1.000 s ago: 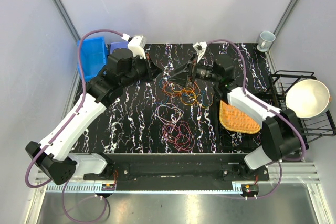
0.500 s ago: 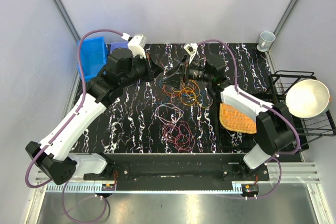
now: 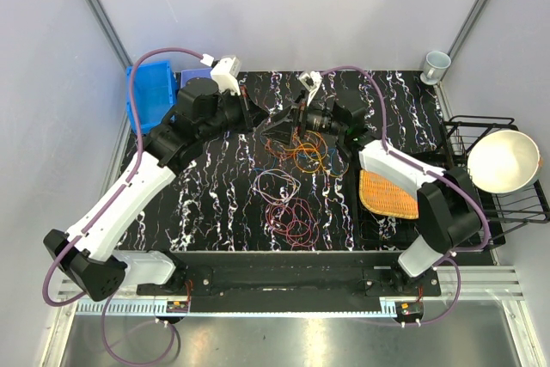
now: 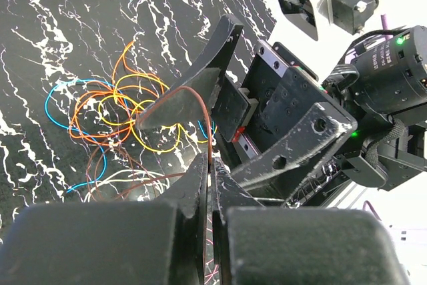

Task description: Untangle the cables

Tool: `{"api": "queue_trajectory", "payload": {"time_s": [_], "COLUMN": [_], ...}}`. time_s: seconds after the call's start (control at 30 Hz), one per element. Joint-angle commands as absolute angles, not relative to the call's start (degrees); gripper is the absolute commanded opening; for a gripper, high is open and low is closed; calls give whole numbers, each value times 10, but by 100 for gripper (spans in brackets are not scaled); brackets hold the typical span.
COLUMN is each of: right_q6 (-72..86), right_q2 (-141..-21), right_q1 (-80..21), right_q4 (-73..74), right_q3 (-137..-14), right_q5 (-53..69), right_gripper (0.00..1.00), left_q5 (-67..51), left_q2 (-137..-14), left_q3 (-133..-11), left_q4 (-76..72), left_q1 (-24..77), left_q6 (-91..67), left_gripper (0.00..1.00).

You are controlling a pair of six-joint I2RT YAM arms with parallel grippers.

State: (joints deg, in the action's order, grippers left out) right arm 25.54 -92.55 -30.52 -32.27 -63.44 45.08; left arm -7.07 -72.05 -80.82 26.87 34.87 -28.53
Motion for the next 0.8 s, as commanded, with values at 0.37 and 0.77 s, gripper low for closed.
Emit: {"api": "queue_trajectory", "payload": {"time_s": [0.37,0.77], "right_q6": [193,232], "right_q2": [-874,-947], "right_q1": [-311,-316], "right_q4": [-281,-326], "right_q3": [-650,-686], "right_q5": [410,453], "right_gripper": [100,100], "left_q5": [-73,-84], "left_q2": [-722,-727], "left_q3": [-824,-825], "left_q4": [252,249], "left_q1": [350,351], "left_q6": [-281,-284], "left_gripper": [0,0]}}
